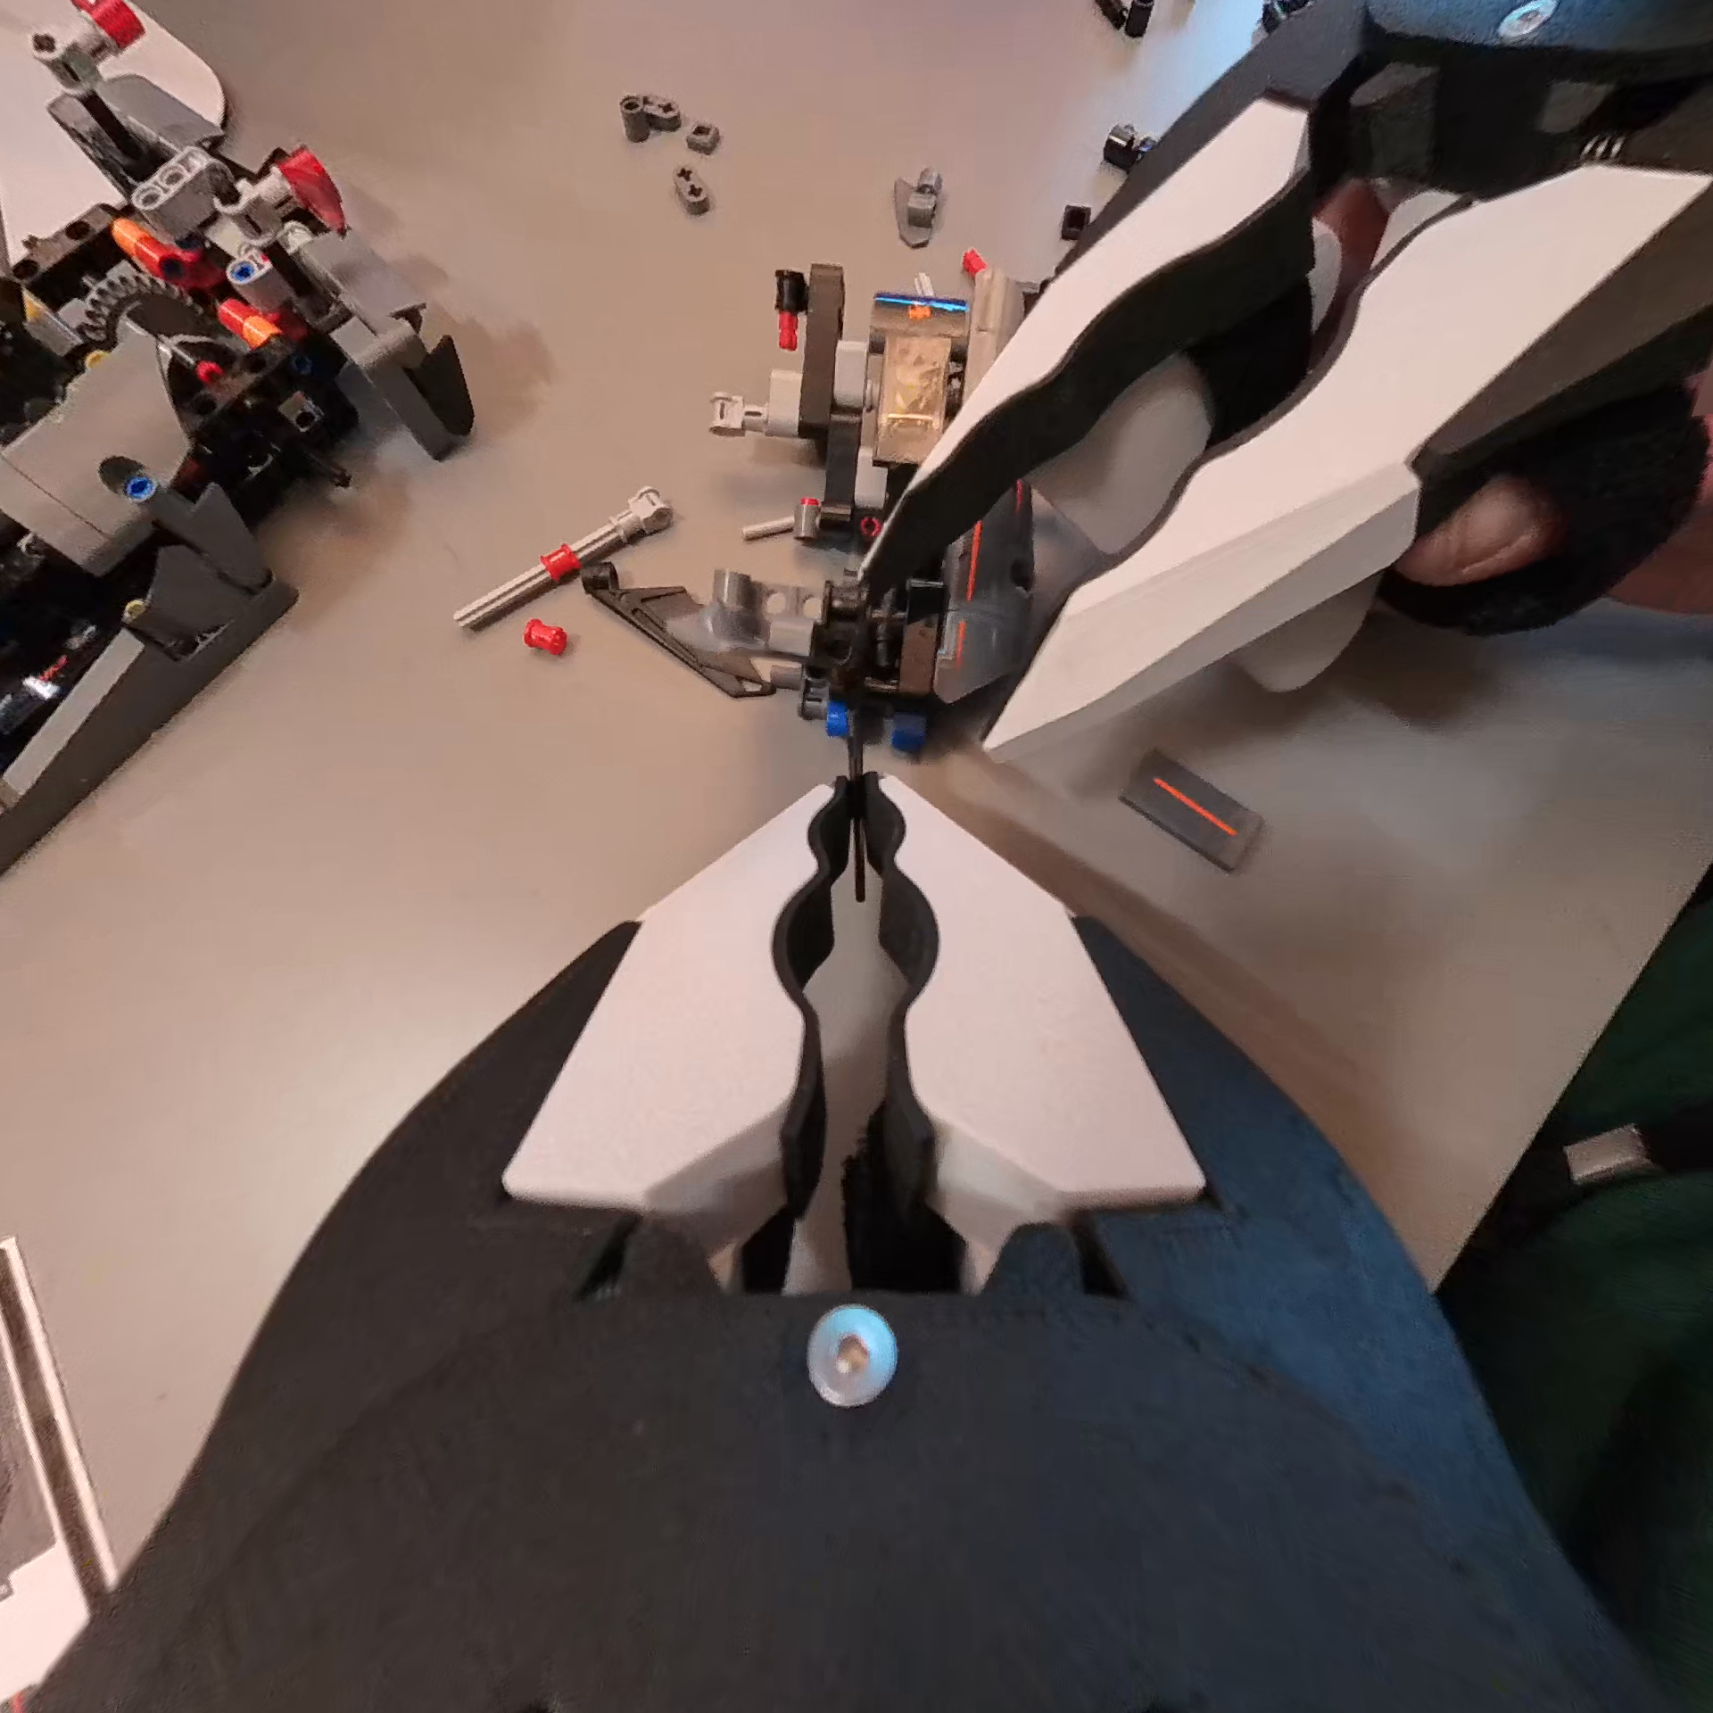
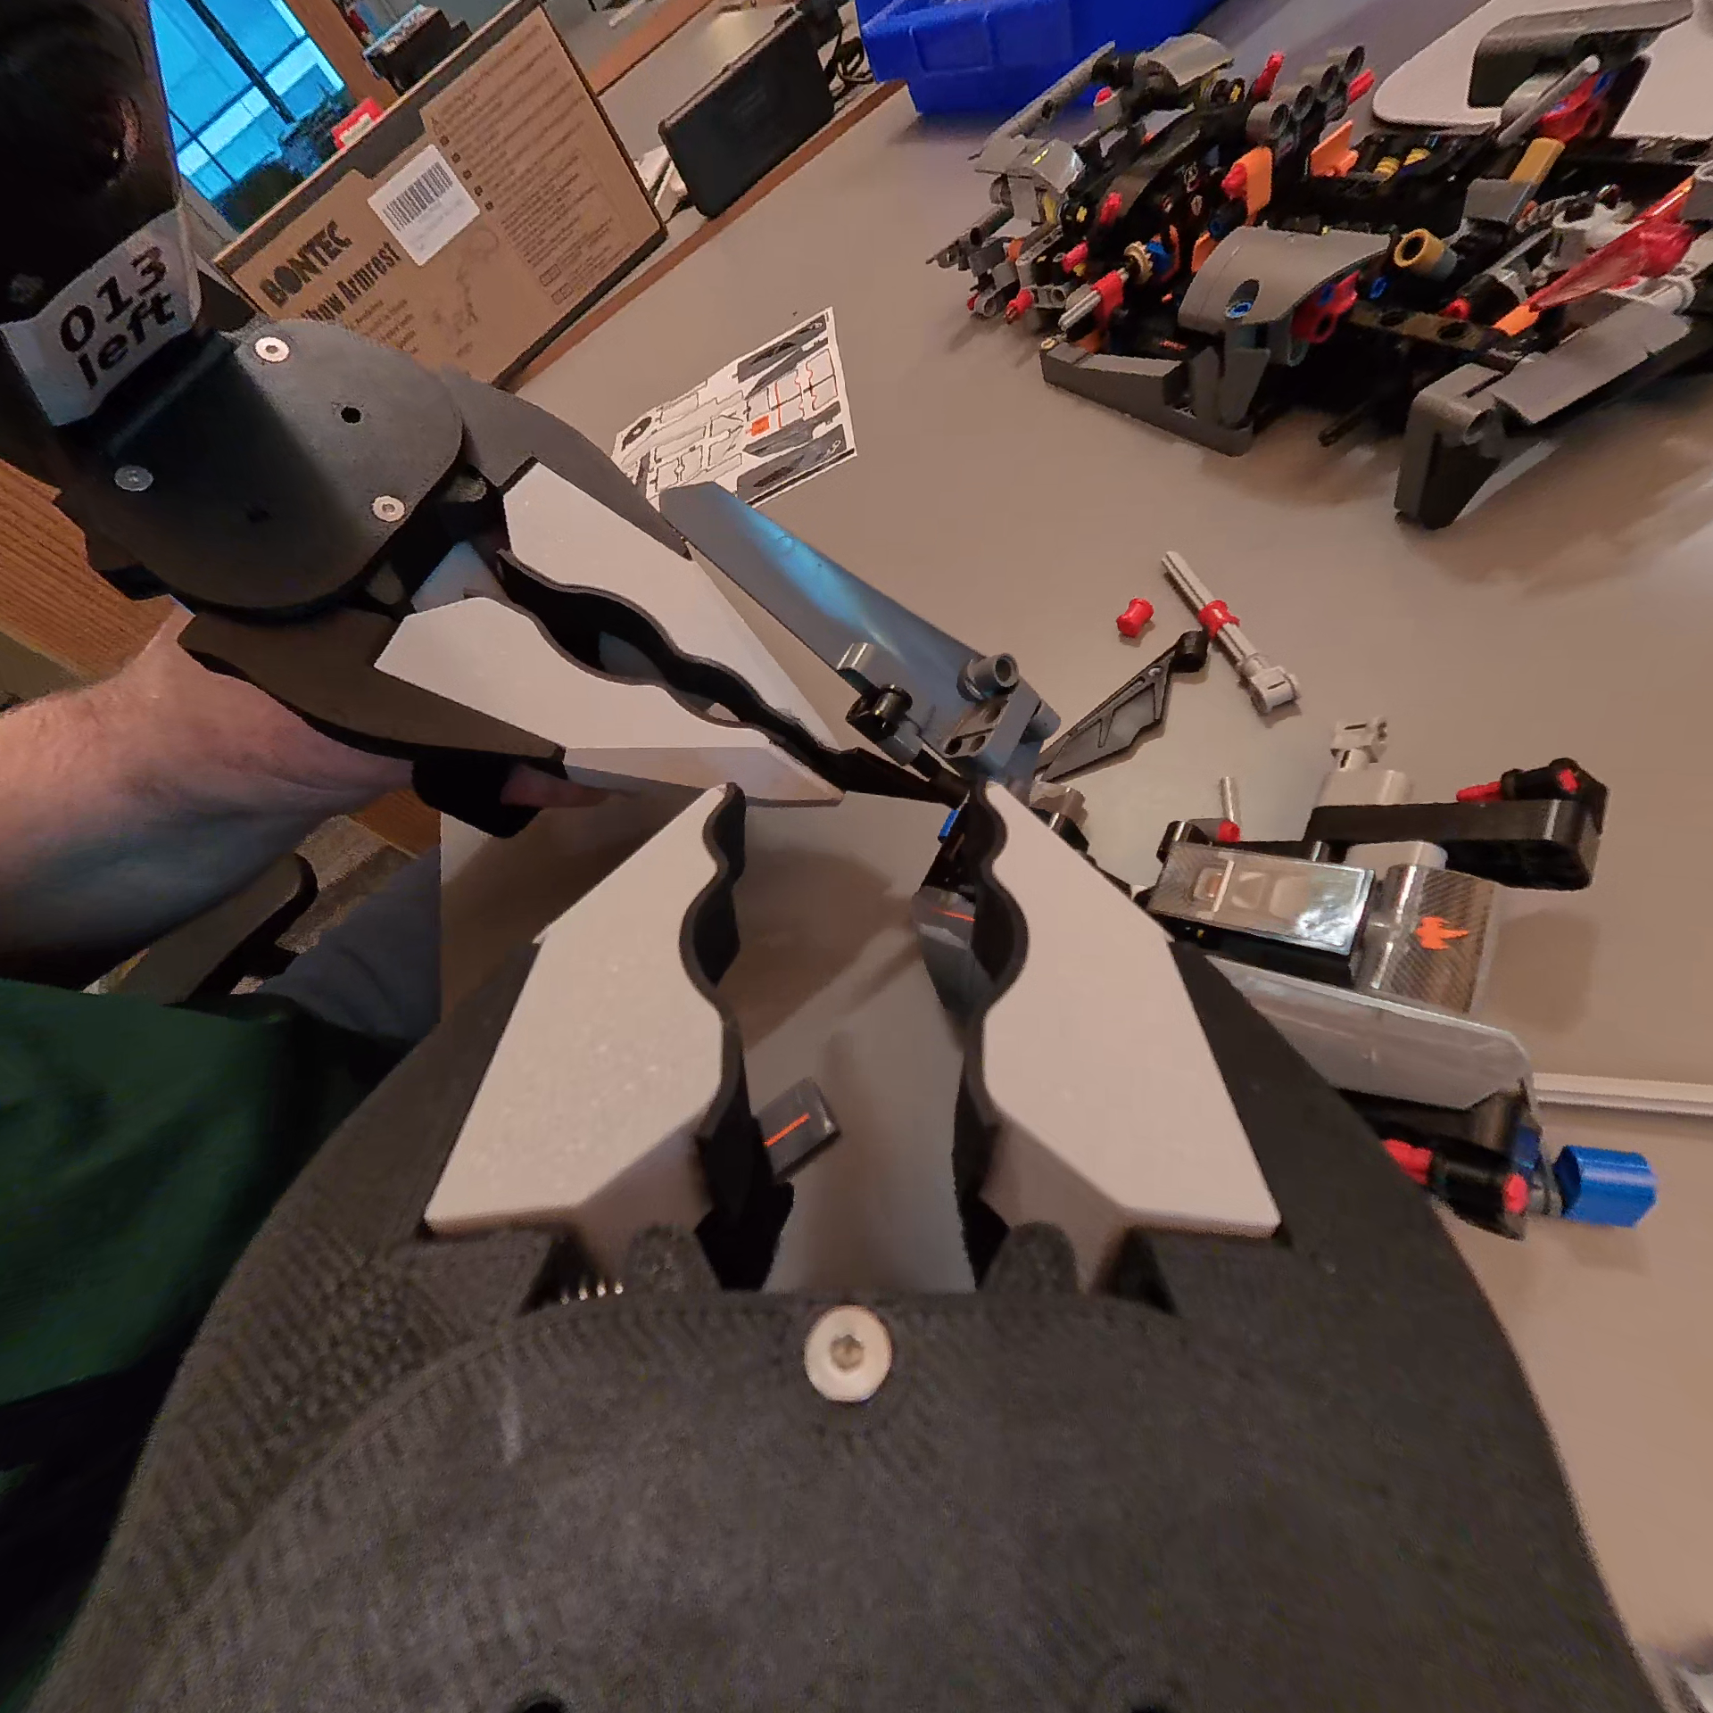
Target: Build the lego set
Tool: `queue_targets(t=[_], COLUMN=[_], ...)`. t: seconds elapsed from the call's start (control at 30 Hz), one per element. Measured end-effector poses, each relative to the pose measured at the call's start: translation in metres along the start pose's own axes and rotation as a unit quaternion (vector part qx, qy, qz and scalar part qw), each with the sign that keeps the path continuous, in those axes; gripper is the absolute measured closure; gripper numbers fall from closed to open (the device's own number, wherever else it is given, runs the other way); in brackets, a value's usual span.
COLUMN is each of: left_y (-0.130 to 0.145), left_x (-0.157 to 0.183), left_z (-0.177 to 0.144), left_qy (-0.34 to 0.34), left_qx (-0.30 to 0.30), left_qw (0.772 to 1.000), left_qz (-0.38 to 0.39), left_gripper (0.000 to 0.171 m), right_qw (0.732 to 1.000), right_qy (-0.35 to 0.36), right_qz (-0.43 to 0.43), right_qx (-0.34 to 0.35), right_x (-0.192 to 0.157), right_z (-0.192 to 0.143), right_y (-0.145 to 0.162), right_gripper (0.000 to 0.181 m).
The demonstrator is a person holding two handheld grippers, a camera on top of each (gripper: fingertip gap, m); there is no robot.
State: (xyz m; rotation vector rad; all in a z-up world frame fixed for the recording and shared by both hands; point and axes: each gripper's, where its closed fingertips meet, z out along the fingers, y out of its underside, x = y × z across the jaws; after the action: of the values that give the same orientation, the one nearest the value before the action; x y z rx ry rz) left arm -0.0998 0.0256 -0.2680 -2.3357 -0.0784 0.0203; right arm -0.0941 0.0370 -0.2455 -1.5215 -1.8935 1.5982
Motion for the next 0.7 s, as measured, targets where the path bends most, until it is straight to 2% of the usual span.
queue_targets(t=[0.7], left_y=[-0.0023], left_x=[-0.0034], left_z=[-0.0016], left_qy=[0.004], left_qx=[-0.005], left_qw=[1.0], left_qz=[0.015], left_gripper=[0.171], right_qw=[0.999], right_qy=[0.011], right_qz=[0.033], right_qx=[0.015], right_x=[0.0018], right_z=[0.0048], right_y=[-0.0032], right_gripper=[0.138])
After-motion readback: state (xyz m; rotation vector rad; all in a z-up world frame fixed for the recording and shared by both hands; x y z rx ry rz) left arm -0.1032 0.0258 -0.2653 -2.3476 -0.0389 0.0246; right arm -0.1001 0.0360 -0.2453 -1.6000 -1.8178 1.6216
